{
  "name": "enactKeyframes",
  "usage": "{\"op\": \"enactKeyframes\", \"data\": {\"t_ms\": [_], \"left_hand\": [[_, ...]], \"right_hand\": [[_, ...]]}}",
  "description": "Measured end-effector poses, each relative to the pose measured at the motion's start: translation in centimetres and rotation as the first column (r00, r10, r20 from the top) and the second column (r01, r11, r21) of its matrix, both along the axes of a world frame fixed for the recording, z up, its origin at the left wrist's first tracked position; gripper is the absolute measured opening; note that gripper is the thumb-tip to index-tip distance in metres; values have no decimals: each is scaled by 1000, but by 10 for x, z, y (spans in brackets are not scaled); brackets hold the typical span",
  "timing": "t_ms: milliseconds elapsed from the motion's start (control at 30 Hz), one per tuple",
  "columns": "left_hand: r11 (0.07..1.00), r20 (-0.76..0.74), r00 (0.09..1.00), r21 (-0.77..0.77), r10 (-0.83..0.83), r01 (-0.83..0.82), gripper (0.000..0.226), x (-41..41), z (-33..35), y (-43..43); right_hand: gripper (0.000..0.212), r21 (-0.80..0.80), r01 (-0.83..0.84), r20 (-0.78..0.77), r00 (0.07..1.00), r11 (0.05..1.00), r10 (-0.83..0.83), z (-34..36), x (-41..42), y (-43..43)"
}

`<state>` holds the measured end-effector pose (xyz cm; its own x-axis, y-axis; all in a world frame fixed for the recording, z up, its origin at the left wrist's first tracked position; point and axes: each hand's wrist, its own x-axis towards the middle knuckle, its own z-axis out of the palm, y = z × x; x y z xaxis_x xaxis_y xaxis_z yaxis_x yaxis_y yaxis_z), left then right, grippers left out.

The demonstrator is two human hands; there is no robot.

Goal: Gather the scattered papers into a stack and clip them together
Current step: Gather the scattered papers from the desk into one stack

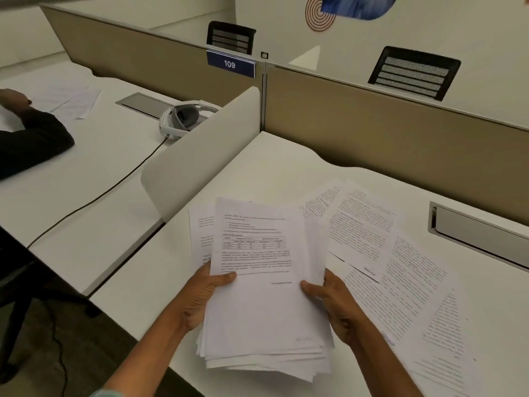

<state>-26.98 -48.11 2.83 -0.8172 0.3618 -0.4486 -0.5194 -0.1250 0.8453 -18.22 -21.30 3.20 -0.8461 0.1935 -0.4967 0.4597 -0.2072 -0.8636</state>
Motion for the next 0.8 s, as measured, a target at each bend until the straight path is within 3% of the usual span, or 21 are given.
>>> {"op": "enactKeyframes", "data": {"t_ms": [100, 200, 333, 400, 500, 567, 667, 800], "left_hand": [[996, 32, 997, 46, 75, -76, 48, -17, -5, -25], [981, 59, 987, 117, 152, -158, 47, -35, -11, -50], [956, 130, 964, 150, 232, -250, 50, -53, -30, -70], [942, 189, 945, 160, 266, -296, 46, -58, -38, -74], [917, 287, 916, 204, 280, -344, 34, -60, -45, -75], [895, 321, 902, 245, 288, -373, 40, -60, -52, -81], [896, 344, 901, 259, 264, -361, 85, -65, -59, -87], [900, 355, 900, 253, 255, -355, 78, -68, -61, -78]], "right_hand": [[20, 65, 37, 49, 998, 997, -40, -1, -23, -19], [17, 360, 97, 91, 986, 928, -138, -10, -43, -33], [45, 743, -149, 146, 987, 652, 60, -22, -60, -51], [63, 812, -310, 259, 951, 495, 171, -26, -68, -63], [81, 843, -428, 398, 904, 326, 158, -32, -78, -78], [88, 851, -447, 430, 894, 276, 124, -35, -82, -86], [91, 844, -447, 440, 893, 298, 94, -38, -87, -93], [80, 810, -468, 471, 878, 353, 85, -39, -94, -96]]}}
